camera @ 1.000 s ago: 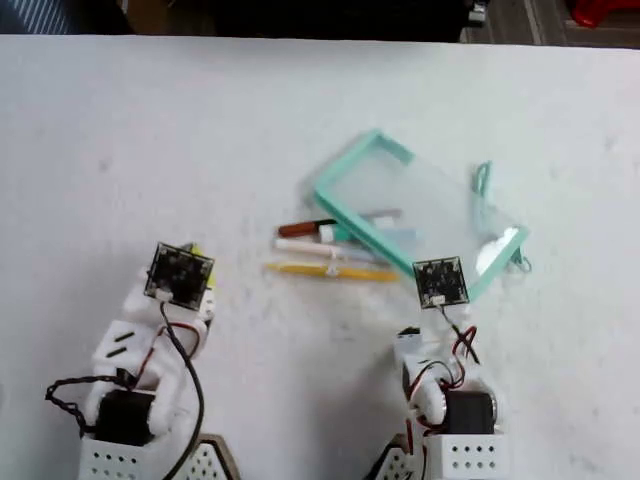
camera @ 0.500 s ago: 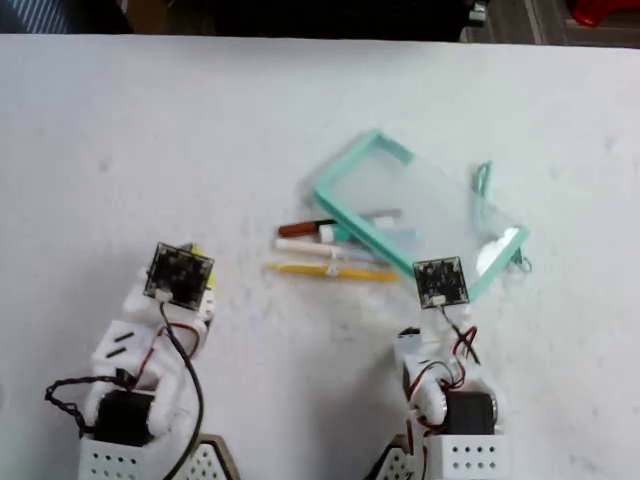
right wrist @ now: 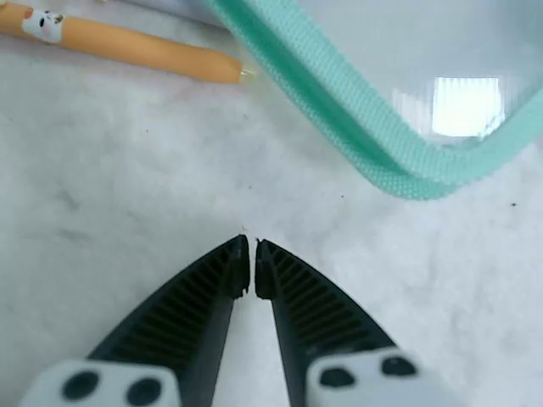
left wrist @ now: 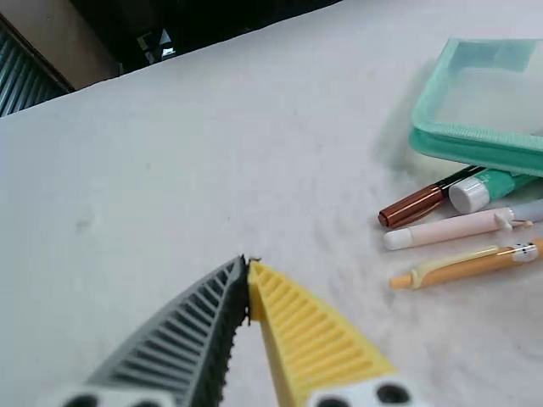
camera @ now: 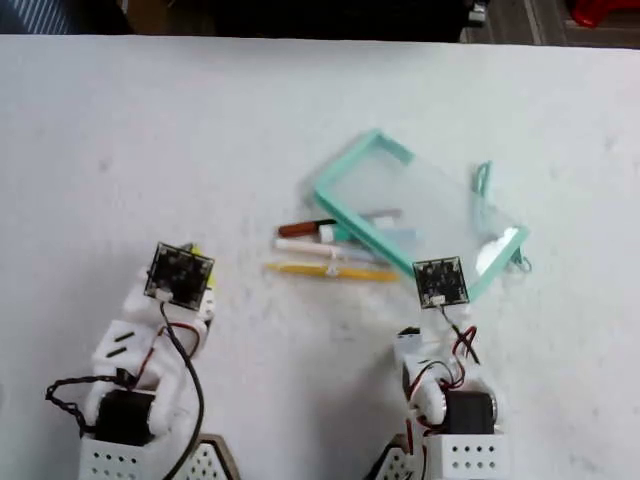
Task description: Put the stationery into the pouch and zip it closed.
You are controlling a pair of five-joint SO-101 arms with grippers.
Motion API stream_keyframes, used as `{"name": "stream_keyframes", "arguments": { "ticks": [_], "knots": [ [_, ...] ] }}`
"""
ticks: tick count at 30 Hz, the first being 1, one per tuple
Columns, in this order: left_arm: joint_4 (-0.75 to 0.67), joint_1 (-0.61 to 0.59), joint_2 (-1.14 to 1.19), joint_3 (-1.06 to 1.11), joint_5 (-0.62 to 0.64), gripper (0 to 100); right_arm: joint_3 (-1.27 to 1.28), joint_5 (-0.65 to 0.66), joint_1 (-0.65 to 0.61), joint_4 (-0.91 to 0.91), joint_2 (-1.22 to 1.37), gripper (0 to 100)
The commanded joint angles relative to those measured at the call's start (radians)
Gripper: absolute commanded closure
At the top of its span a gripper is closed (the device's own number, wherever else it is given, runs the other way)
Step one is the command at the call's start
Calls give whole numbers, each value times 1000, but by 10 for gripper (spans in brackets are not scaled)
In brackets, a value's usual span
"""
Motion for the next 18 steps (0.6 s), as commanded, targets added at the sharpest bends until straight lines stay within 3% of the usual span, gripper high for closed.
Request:
{"name": "stream_keyframes", "arguments": {
  "ticks": [1,18],
  "knots": [
    [-6,-8,-10,-9,9,976,9,-2,2,8,-4,979],
    [0,-12,-10,-6,9,976,9,-6,-4,8,-4,981]
  ]
}}
